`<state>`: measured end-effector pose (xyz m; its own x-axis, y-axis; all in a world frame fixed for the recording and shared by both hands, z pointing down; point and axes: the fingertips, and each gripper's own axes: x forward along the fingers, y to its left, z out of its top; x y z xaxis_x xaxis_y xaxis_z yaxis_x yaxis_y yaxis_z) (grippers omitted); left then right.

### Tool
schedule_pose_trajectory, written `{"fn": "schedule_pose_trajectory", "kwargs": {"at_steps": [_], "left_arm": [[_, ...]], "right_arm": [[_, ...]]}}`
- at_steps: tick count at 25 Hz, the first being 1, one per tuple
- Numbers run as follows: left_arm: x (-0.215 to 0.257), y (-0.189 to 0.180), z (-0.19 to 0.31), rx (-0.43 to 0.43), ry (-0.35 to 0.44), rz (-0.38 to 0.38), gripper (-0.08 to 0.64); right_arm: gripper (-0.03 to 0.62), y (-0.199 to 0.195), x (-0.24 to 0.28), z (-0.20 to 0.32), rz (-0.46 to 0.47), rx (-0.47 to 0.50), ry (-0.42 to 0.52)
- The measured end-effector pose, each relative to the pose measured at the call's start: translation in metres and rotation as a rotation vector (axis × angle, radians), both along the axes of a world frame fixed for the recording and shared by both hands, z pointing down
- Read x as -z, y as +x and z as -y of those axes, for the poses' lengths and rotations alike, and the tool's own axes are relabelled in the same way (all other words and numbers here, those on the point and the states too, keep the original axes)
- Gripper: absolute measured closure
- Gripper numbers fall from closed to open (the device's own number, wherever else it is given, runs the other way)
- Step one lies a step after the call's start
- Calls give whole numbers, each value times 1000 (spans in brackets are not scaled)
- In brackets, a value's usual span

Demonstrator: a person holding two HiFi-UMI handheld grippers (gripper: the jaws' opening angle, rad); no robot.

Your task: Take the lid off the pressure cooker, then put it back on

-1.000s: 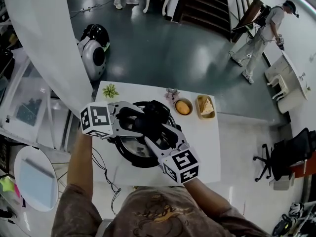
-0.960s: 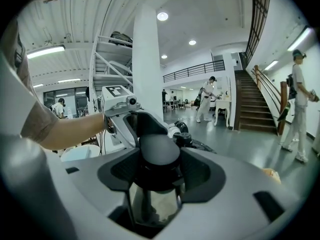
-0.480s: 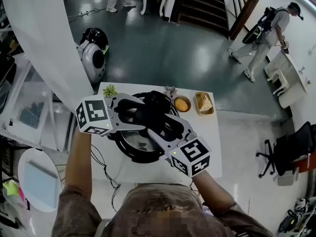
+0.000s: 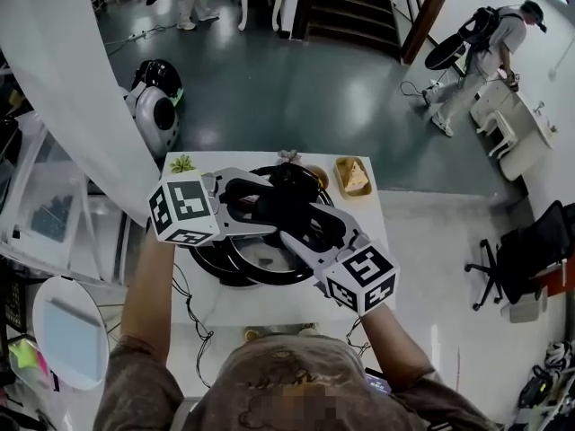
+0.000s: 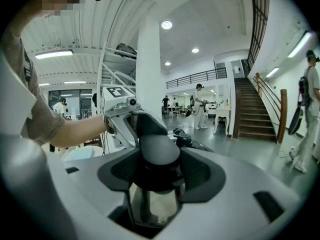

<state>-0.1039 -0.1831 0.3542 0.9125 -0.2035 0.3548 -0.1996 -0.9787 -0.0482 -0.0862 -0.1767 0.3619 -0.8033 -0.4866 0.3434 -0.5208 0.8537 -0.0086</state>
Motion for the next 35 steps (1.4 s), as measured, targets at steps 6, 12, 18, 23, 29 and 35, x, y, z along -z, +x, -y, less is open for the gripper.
{"fn": "schedule_pose_trajectory", "kwargs": {"at_steps": [6, 12, 18, 23, 29, 35], "left_arm": [[0, 62, 0, -2, -6, 12, 290], [6, 122, 10, 11, -6, 4, 290], [8, 182, 20, 2, -5, 19, 290], [9, 227, 28, 11, -1, 35, 290], [7, 253, 38, 56, 6, 27, 290], [-25, 256, 38, 128, -3, 34, 290]], "right_arm": [[339, 62, -1, -1, 11, 4, -4], [339, 123, 6, 10, 17, 10, 5], [339, 183, 8, 20, 33, 2, 7], [339, 227, 9, 29, 26, 11, 18], [339, 254, 7, 40, 36, 53, 28], [339, 257, -24, 41, 34, 131, 12]]}}
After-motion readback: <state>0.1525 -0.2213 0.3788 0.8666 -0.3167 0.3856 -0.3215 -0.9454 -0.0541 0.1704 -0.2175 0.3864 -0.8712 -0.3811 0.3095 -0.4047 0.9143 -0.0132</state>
